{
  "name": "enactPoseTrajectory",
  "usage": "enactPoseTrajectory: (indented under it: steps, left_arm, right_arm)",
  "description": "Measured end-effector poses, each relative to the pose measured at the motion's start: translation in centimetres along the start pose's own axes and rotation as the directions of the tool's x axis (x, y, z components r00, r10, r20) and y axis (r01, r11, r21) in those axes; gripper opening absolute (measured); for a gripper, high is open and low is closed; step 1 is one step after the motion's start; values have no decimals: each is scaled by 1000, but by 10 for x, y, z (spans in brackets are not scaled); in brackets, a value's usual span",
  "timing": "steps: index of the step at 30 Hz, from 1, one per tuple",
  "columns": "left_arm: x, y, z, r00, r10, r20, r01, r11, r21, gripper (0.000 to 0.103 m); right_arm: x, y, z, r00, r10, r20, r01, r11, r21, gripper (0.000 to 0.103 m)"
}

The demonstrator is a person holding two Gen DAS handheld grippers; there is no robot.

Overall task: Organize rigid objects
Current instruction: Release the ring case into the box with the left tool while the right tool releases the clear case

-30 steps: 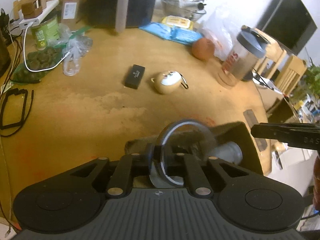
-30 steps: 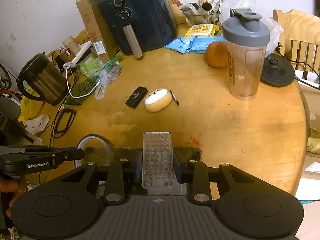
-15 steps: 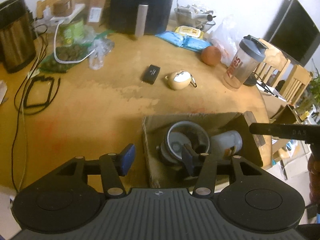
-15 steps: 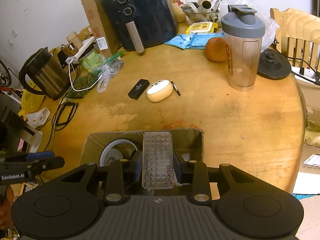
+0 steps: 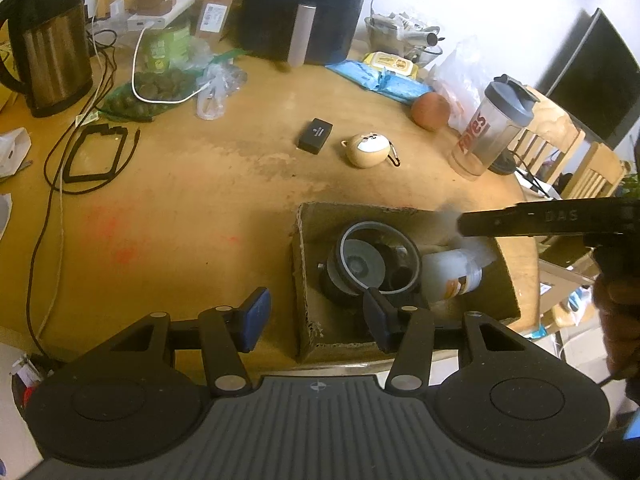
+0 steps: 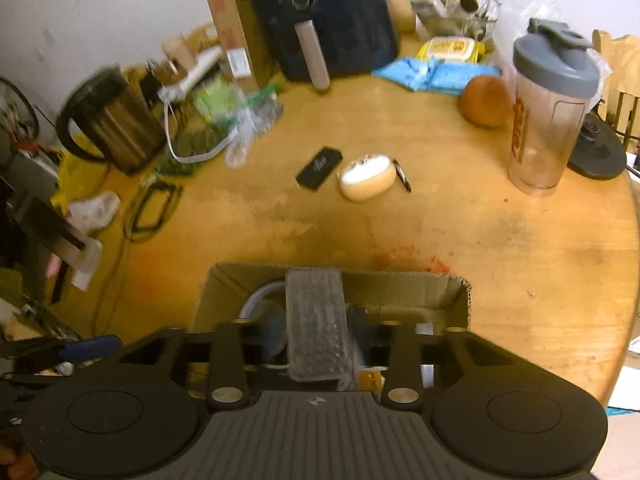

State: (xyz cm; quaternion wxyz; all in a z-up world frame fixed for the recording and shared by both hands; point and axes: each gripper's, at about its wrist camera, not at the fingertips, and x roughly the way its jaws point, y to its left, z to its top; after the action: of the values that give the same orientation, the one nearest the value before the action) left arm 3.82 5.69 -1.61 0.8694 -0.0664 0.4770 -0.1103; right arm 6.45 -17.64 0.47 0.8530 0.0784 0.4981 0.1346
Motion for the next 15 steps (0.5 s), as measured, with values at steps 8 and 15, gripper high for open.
enactPoseTrajectory:
  steps: [8,15]
  left_arm:
    - [1,4,2,1000,31,-7,-31,1000,3,51]
    - [8,3,11,999,43,-18,-43,999,16,55]
  right_arm:
    - [8,10,-13,996,-79,-45,76,995,-64,98]
    - [6,16,-10,985,-164,-61,158,983,-89,103]
